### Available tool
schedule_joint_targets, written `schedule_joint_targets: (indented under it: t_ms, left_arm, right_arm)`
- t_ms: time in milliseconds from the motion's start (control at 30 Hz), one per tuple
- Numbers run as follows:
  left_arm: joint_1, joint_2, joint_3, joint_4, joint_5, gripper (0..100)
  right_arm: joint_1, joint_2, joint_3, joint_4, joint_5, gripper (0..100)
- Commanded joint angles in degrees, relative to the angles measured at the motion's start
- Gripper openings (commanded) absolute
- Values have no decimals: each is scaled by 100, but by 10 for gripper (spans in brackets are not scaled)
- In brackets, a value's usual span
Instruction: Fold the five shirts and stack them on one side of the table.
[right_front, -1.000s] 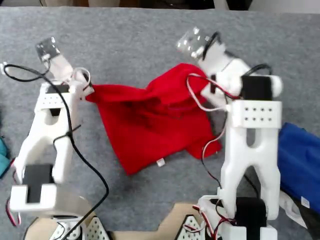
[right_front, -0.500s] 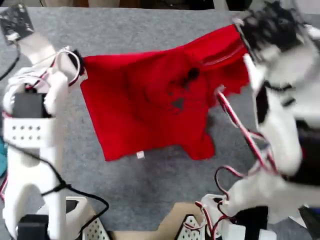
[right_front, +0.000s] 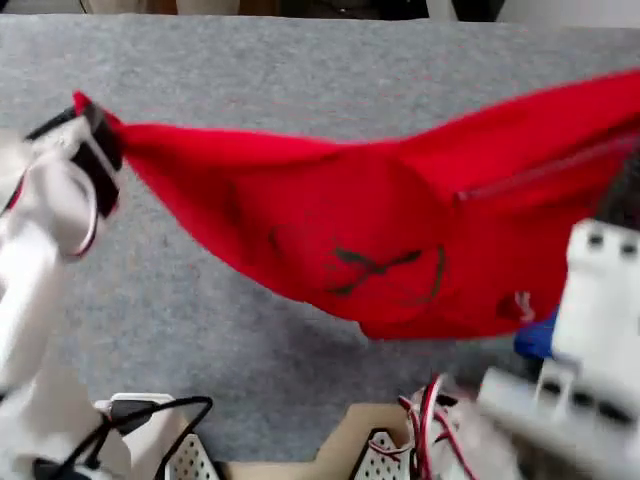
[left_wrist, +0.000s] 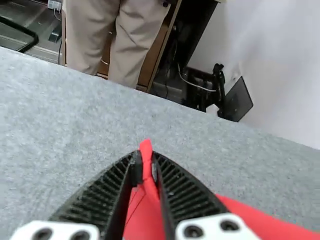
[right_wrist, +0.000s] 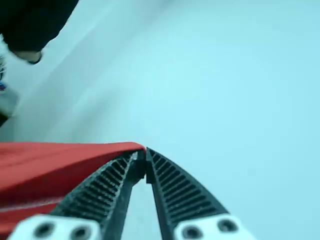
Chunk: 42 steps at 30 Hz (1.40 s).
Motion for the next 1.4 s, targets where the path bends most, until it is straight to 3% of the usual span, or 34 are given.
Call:
schedule_joint_targets:
  t_ms: [0, 133, 367, 600, 767, 900, 1067, 1200, 1367]
  left_arm:
    - [308, -101, -466, 352, -26, 20]
    - [360, -637, -185, 343, 9, 20]
    - [334, -866, 1371, 35, 97, 20]
    - [246, -127, 4220, -3077, 97, 20]
    - [-229, 998, 4914, -4888, 88, 20]
    - [-563, 2466, 4255, -5284, 105, 20]
    - [-686, 4312, 2418, -5248, 105, 20]
    - [-580, 5534, 695, -4668, 97, 20]
    - [-387, 6897, -932, -3631, 97, 20]
  right_arm:
    - [57, -277, 22, 0, 193, 6]
    - [48, -664, 725, -9, 325, 6]
    - [40, -796, 2360, -404, 387, 6]
    - [-426, -787, 4848, -1881, 387, 6]
    - [-927, -567, 6563, -2998, 668, 6]
    - [-1007, 198, 6985, -3754, 633, 6]
    - [-1007, 1393, 6527, -4264, 255, 6]
    - [-1051, 2308, 5824, -4299, 149, 6]
    - [-1200, 3134, 5068, -3499, 149, 6]
